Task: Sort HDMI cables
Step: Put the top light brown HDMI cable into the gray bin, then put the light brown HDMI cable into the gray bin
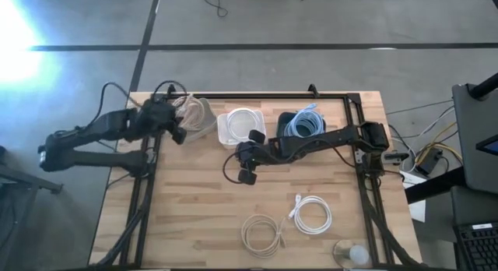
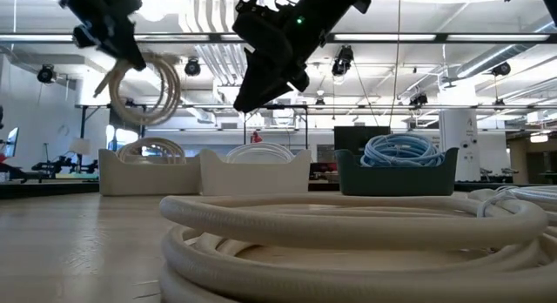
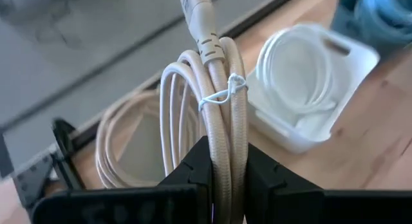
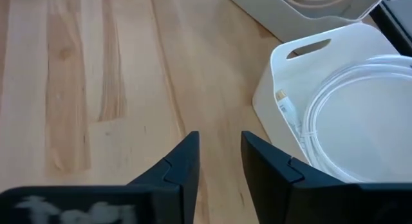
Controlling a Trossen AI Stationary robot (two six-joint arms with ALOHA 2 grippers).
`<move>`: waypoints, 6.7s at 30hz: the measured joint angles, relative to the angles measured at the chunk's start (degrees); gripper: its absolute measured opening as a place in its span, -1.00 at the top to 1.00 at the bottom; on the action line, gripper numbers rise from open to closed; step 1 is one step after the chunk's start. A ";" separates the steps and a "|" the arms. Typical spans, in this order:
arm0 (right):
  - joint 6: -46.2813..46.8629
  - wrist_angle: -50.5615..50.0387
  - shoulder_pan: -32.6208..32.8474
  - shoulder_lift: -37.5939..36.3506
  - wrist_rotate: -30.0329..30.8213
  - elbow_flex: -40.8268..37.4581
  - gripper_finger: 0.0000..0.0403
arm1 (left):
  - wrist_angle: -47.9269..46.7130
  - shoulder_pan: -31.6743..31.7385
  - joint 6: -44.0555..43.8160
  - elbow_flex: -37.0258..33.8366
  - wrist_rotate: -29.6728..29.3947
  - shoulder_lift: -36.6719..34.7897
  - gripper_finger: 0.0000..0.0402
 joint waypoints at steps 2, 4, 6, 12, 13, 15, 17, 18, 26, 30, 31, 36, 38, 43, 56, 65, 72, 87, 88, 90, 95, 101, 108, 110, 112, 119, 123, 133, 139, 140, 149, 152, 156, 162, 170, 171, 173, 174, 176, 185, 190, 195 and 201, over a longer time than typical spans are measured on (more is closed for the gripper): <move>-1.90 0.76 -0.09 0.00 0.01 0.04 0.44 | 0.93 5.00 1.88 -0.64 5.06 1.64 0.78; -3.54 2.20 -0.13 0.00 0.00 0.04 0.43 | 3.31 9.90 4.71 -1.79 10.61 3.51 0.78; -4.72 3.73 -0.22 0.00 -0.12 0.04 0.44 | 6.61 14.45 7.45 -3.21 15.53 5.40 0.78; -7.95 5.04 -0.75 0.00 -0.50 0.07 0.46 | 12.26 26.72 16.45 -5.05 29.10 11.70 0.78; -8.30 5.03 -0.84 0.00 -0.49 0.07 0.46 | 12.26 28.27 17.67 -5.05 30.86 12.68 0.78; -8.36 5.05 -1.12 0.00 -0.50 0.07 0.45 | 12.26 30.78 20.16 -5.05 33.56 14.55 0.78; -8.32 5.01 -1.28 -0.02 -0.52 0.07 0.44 | 12.24 32.38 21.74 -5.05 34.51 15.87 0.78; -8.32 4.99 -1.33 -0.02 -0.52 0.05 0.43 | 12.21 32.84 22.15 -5.05 34.55 16.42 0.78; -6.82 4.83 -1.40 -0.02 -0.74 -1.36 0.44 | 9.70 33.55 25.48 -5.05 42.70 17.80 0.78; -4.50 4.80 -1.40 -0.02 -0.92 -1.81 0.47 | 9.59 33.56 27.28 -5.05 42.27 17.84 0.78; -4.15 4.82 -1.40 -0.02 -0.93 -1.85 0.47 | 9.59 33.55 27.81 -5.05 41.61 17.84 0.78; -1.87 4.75 -1.40 -0.02 -0.92 -2.05 0.50 | 9.36 33.55 29.68 -5.05 37.34 18.03 0.75; -1.01 4.77 -1.40 -0.02 -0.92 -2.09 0.51 | 9.30 33.55 29.79 -5.05 37.30 18.28 0.68; 1.11 4.57 -1.38 -0.02 -0.94 -2.14 0.51 | 8.96 33.55 30.13 -5.05 40.11 19.08 0.46; 1.80 4.37 -1.25 -0.02 -0.93 -2.16 0.54 | 4.26 33.55 33.47 -0.49 17.15 19.02 0.14; 2.47 3.57 -0.70 -0.02 -0.92 -2.16 0.52 | 4.32 33.55 34.43 2.23 11.38 19.00 0.13; 2.36 0.43 1.25 -0.02 -1.00 -2.16 0.47 | 5.45 33.31 33.63 2.41 14.85 18.89 0.14; 14.69 -11.08 6.62 0.45 -25.52 -2.24 0.40 | 15.78 32.51 27.94 0.83 57.66 15.94 0.14; 15.56 -11.34 6.98 0.71 -26.16 -2.26 0.40 | 16.47 32.29 27.26 0.60 60.82 15.94 0.14; 17.52 -11.64 8.02 1.48 -27.14 -2.27 0.40 | 17.92 31.62 27.04 -0.15 65.62 15.96 0.14; 21.34 -12.20 10.91 4.39 -31.53 -2.28 0.40 | 22.61 29.12 25.31 -3.72 70.82 15.94 0.14; 23.33 -12.61 13.11 5.31 -33.58 -2.36 0.40 | 27.88 26.62 22.56 -8.12 70.80 16.01 0.14; 21.66 -16.10 14.25 8.22 -33.53 -2.49 0.40 | 29.39 26.09 21.55 -10.44 70.82 16.01 0.14; 21.74 -16.17 14.62 9.78 -33.64 -2.45 0.40 | 29.37 26.09 21.55 -10.60 70.80 16.01 0.14; 21.78 -16.17 15.08 10.69 -34.75 -2.23 0.40 | 29.39 26.09 21.55 -10.60 70.82 15.98 0.14; 21.80 -17.84 16.00 10.13 -35.90 -2.30 0.40 | 29.39 26.09 21.55 -10.60 70.82 15.96 0.14; 22.51 -19.16 16.48 7.54 -36.13 -2.76 0.40 | 29.62 26.09 21.56 -10.48 70.82 15.96 0.14; 22.01 -16.93 18.87 7.49 -35.22 -2.75 0.40 | 29.79 26.07 21.05 -10.49 70.82 15.96 0.14; 22.64 -13.27 20.20 9.08 -34.64 -2.88 0.40 | 29.79 26.07 20.63 -10.51 70.80 15.96 0.14; 22.57 -12.89 20.47 9.15 -33.73 -2.83 0.40 | 29.76 26.07 20.61 -10.51 70.80 15.96 0.14; 21.95 -12.33 20.83 9.77 -29.81 -2.64 0.62 | 29.80 26.07 20.70 -10.60 70.65 15.96 0.14; 21.99 -12.33 20.49 9.77 -29.55 -2.62 0.84 | 29.81 26.07 20.70 -10.60 70.63 15.96 0.14; 21.94 -13.84 19.00 9.94 -27.07 -2.48 0.92 | 29.81 26.07 20.72 -10.60 70.45 15.96 0.14; 20.93 -20.34 14.90 8.82 -19.09 -0.98 0.93 | 30.56 25.85 19.58 -10.60 70.26 15.96 0.14; 16.97 -22.15 10.60 6.33 -11.82 0.19 0.93 | 33.38 20.37 10.37 -12.83 73.76 15.96 0.14; 16.36 -22.19 10.20 5.92 -10.39 0.32 0.93 | 34.54 18.87 8.94 -13.67 73.87 15.96 0.14; 15.21 -22.35 9.53 5.35 -7.86 0.68 0.94 | 38.65 15.51 5.31 -16.07 73.90 15.96 0.14; 14.86 -22.38 9.29 5.22 -6.82 0.99 0.94 | 41.45 13.65 2.88 -17.55 73.78 15.96 0.14; 14.55 -22.25 8.95 4.96 -5.72 1.32 0.94 | 49.10 9.73 -3.65 -20.79 72.54 16.00 0.14; 10.54 -22.42 8.79 4.74 -1.93 3.37 0.94 | 76.47 -5.45 -25.31 -32.93 57.45 17.30 0.14; 6.68 -22.70 8.79 4.57 1.26 5.57 0.94 | 75.90 -10.81 -29.95 -34.42 49.19 18.58 0.14; 4.27 -26.12 8.86 4.01 2.35 9.20 0.94 | 77.67 -13.45 -31.89 -34.42 48.77 19.39 0.14; 0.92 -28.06 8.87 3.76 5.99 14.40 0.94 | 81.34 -14.55 -31.59 -34.42 48.66 20.62 0.14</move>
